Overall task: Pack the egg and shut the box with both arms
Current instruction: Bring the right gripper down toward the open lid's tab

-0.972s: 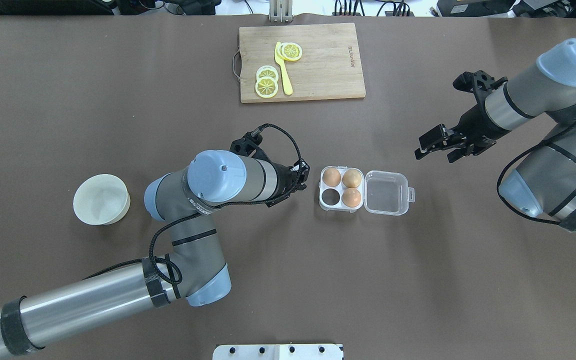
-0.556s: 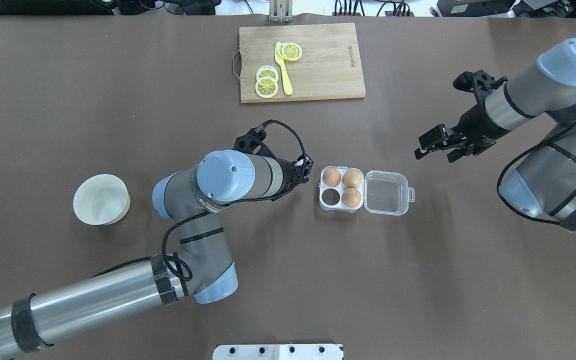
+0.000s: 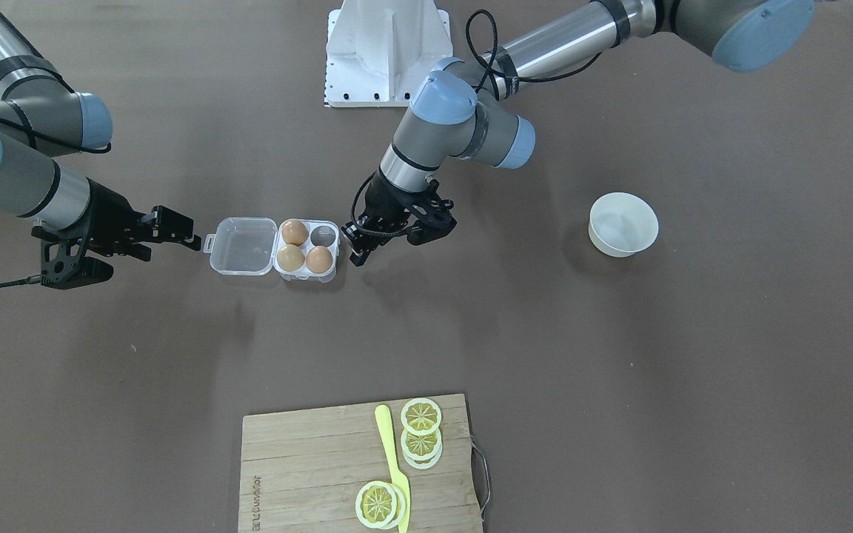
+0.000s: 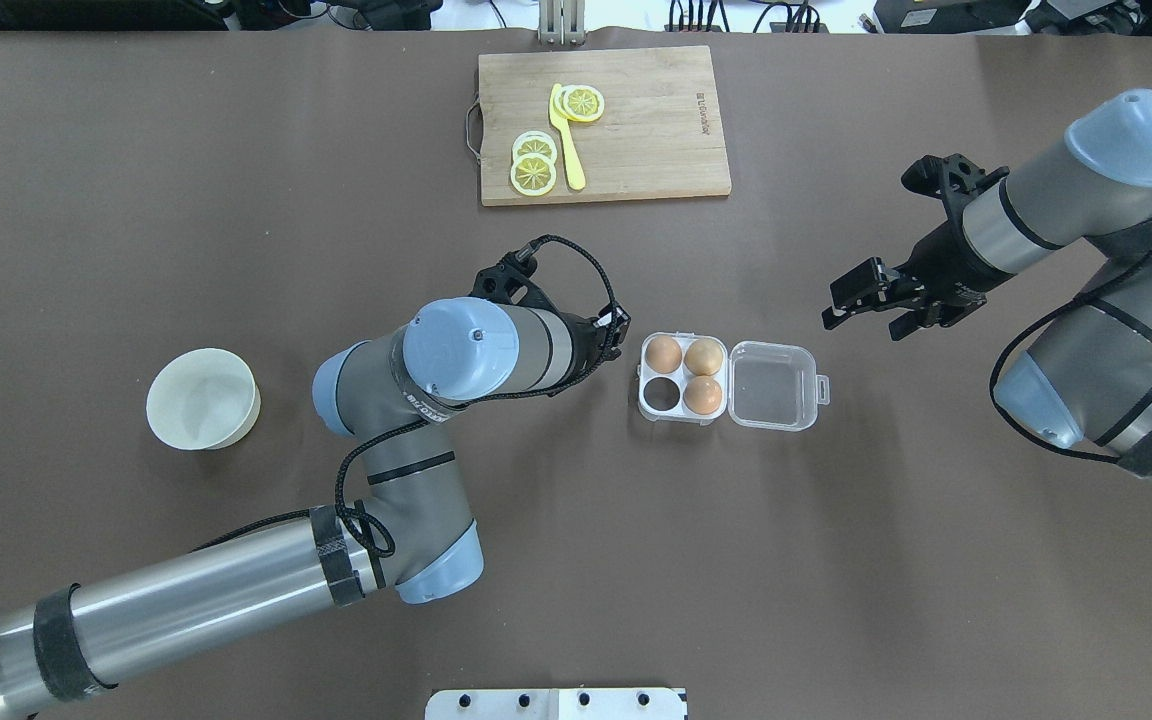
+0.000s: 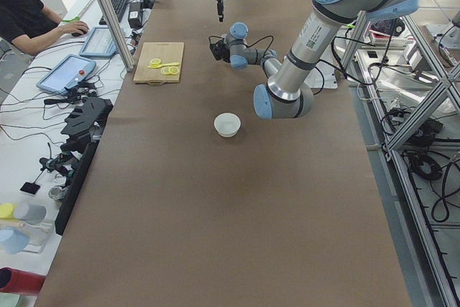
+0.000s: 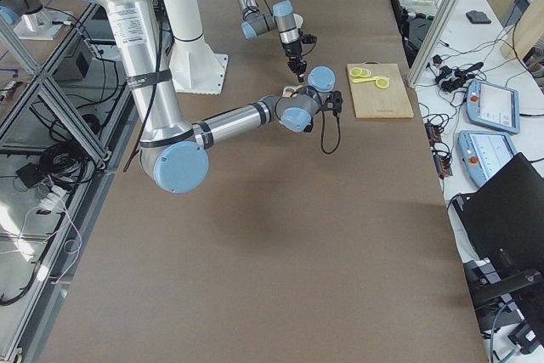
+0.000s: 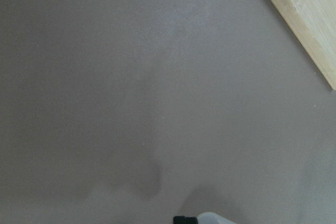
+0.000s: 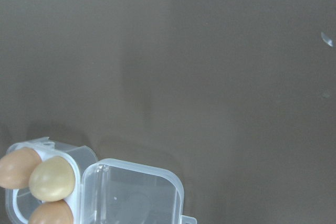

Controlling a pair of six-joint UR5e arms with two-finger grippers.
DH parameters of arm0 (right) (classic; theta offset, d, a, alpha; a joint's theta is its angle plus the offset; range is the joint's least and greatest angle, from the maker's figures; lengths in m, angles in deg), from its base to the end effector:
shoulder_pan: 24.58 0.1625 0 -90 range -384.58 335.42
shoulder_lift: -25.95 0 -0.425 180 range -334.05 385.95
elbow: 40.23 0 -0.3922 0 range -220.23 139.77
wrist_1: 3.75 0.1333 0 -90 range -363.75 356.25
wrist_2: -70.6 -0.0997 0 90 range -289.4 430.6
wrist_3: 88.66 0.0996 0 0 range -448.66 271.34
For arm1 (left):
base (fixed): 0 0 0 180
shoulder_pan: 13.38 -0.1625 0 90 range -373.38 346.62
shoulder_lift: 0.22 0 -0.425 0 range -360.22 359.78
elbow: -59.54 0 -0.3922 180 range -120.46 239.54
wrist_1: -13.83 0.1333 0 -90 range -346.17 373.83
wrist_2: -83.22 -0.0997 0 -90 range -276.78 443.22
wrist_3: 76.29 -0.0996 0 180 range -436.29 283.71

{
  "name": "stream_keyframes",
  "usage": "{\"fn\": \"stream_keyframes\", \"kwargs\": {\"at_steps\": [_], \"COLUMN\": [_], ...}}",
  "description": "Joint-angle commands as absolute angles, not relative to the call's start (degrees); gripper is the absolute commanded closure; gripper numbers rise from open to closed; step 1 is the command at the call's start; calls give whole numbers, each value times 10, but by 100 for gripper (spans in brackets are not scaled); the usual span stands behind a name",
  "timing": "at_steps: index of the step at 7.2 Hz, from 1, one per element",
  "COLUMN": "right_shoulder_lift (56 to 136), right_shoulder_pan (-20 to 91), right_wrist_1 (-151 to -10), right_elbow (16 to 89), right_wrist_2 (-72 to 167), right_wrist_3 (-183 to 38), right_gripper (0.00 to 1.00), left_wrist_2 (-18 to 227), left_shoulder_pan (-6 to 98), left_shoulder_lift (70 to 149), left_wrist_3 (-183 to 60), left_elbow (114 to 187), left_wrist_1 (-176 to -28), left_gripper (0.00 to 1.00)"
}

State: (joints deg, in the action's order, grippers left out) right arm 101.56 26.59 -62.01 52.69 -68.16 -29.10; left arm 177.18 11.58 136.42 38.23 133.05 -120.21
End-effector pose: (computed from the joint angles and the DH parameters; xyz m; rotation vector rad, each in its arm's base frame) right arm -0.3276 -0.5001 0.4252 -0.0785 -1.1214 -0.0410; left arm 0.6456 -0.4399 0.1885 -0.0555 1.3262 -0.6922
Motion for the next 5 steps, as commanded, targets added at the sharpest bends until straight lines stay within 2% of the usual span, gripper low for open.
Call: {"fn": "stream_keyframes", "kwargs": {"at_steps": [1,2,3,5], "right_shoulder_lift": [1021,1031,1047,1060], "right_shoulder_pan": [253,242,232,230], "right_wrist_1": [-617,-596,-531,-405], "right_elbow": [534,544,534,480], "right_wrist_2": [-682,-682,-680,-682], "right_wrist_3": [-262,-248,-246,-245], "right_gripper": [23,47,52,53], "left_wrist_2": [1772,1772,1773,1773], "left_shoulder_pan": [116,117,117,117], "left_shoulder_lift": [1364,1364,1364,1364], "left_wrist_3": [382,382,382,382], "left_elbow": [1330,1330,1330,1330], "left_wrist_1": [-1202,-1202,-1202,-1202], "left_gripper": [100,100,100,100]}}
